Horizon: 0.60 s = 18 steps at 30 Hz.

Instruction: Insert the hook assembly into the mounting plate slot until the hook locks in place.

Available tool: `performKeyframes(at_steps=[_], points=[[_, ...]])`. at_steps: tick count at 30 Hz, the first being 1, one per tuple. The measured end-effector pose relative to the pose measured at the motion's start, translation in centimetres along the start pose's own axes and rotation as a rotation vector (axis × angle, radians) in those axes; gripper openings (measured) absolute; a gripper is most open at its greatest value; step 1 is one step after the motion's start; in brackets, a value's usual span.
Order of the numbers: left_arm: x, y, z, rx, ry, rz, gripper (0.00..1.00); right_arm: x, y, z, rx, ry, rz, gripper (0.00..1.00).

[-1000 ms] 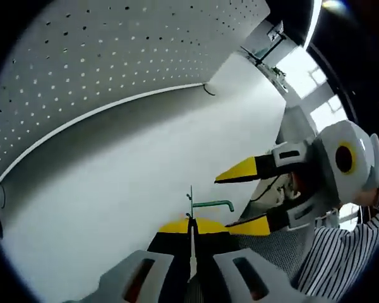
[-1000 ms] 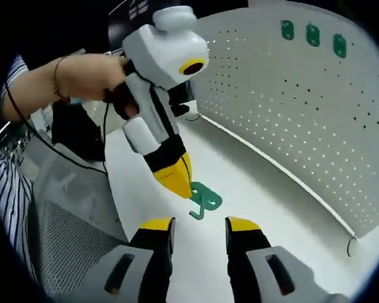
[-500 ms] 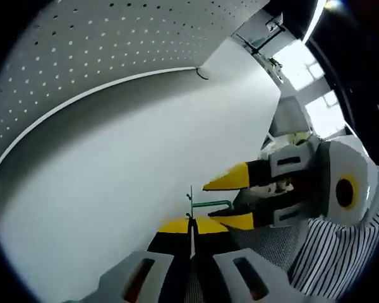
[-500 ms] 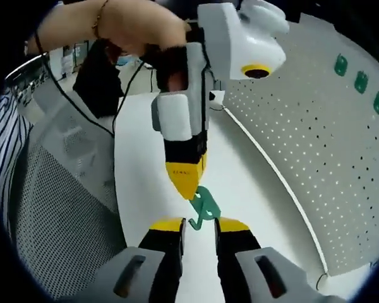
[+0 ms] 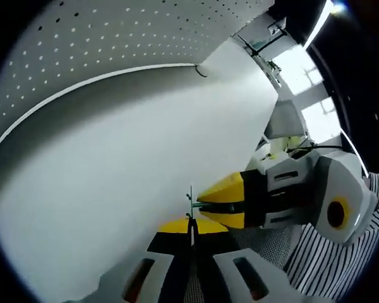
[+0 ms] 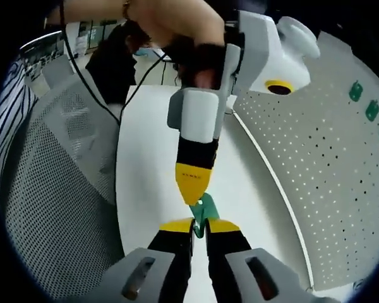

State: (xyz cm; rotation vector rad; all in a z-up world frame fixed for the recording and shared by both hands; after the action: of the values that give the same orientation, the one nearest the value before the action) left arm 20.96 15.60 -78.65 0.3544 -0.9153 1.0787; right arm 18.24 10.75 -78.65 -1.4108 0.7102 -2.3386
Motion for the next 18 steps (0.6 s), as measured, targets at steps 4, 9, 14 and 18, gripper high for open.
performKeyframes(at_steps=[4,9,14,18], points=[[-0.1,0.1,0.0,0.034,0.032,0.008,0.01,0.2,0.2,0.1,0.025,0.022,-0.009,0.02],[0.0,0.1,0.3,0.05,0.044,0.017,0.01,0.3,0.1,0.1,0.049,0.041,-0.019,0.01],[0.5,0.0,0.2,0.052,0.045,0.035,0.01,0.4,-0.3,0.4,0.034,0.047,-0.032,0.0],[1.1,-0.1,0.4,0.029,0.064,0.07,0.01,0.7,-0.5,0.6,0.04,0.05,-0.024,0.0]])
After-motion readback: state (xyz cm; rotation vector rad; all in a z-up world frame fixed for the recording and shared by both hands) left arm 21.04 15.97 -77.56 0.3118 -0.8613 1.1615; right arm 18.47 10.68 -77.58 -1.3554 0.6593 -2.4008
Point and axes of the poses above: the point that each gripper's makers call its tool centre point, and the gripper's own axes: x roughly backward along the fingers, z roughly to its right, y roughly out of its underside, the point moved 4 cm from there along x, roughly backward along the fingers, and after that the axes turned 8 degrees about x, right-handed, at the moved point
